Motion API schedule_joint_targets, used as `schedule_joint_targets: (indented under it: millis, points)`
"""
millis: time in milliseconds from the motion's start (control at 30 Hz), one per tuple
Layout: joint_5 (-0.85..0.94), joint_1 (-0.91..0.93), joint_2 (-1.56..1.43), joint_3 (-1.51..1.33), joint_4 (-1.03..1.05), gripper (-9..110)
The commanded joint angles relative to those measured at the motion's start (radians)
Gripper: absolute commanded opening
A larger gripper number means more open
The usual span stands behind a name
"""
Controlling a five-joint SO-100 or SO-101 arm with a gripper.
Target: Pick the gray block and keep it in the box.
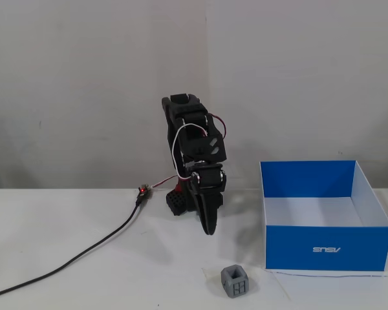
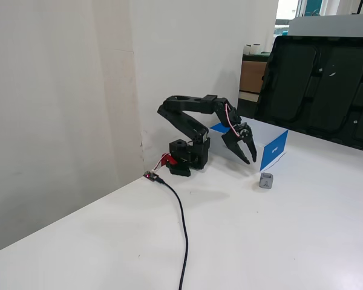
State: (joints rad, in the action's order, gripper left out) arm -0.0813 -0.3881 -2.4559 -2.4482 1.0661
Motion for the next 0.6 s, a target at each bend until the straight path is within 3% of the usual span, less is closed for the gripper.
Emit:
schedule_joint_targets:
  millis: [0, 567]
  points:
    - [0.000, -0.015, 0.110, 0.133, -0.021, 7]
    - [0.000, -0.080, 0.499, 0.351, 0.025, 18]
